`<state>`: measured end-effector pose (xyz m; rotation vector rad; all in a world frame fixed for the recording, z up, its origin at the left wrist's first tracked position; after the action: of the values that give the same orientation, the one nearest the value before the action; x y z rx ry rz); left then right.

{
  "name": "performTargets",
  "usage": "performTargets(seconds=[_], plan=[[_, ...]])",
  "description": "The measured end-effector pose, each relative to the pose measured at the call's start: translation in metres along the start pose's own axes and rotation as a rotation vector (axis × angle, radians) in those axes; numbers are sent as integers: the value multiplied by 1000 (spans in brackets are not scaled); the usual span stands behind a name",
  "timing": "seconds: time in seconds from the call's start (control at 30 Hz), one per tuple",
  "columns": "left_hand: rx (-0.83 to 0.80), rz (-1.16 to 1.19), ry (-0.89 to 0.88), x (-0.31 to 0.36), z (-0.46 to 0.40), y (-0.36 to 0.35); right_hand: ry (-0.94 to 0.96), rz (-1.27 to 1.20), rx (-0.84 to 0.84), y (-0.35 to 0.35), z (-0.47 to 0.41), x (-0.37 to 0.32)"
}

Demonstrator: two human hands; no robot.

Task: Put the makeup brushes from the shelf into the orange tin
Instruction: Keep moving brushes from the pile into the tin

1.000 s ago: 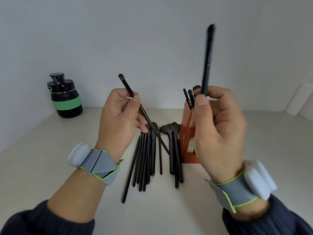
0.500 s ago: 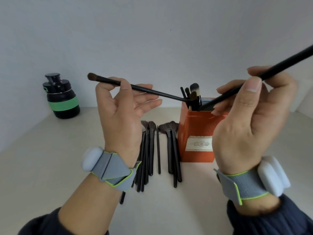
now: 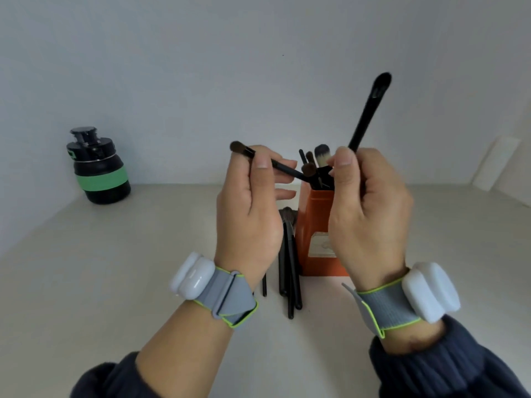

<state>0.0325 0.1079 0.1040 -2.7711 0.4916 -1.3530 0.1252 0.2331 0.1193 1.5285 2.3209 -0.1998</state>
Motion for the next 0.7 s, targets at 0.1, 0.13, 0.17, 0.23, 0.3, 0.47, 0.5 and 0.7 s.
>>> performTargets(seconds=[0.1, 0.13, 0.17, 0.23, 0.3, 0.47, 0.5, 0.7], plan=[[17, -41, 14, -3, 0, -4, 7, -7, -17, -3, 1, 2], [21, -50, 16, -4, 0, -5, 6, -18, -20, -4, 1, 3], [21, -53, 11, -3, 1, -7, 11, -27, -20, -5, 1, 3], [10, -42, -12, -2, 2, -10, 13, -43, -17, -5, 1, 4], [-5, -34, -25, 0, 3, -12, 5, -56, -16, -5, 1, 5], [-9, -37, -29, 1, 3, -13, -25, -49, -69, -9, 2, 7], [-2, -46, -35, 2, 3, -13, -19, -45, -70, -9, 1, 6], [19, -164, -40, 0, 3, -11, 13, 22, -44, -5, 1, 2]])
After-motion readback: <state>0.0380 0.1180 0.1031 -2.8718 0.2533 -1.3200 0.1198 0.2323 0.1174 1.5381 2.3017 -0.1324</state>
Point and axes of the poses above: each hand's wrist, its own z-axis away from the middle knuckle, its own y-axis out of the back of the hand, x = y × z, the point moved 7 cm from there along -z, towards the middle knuckle, and after that the axes turned 8 degrees about y, right-handed, at the moved point
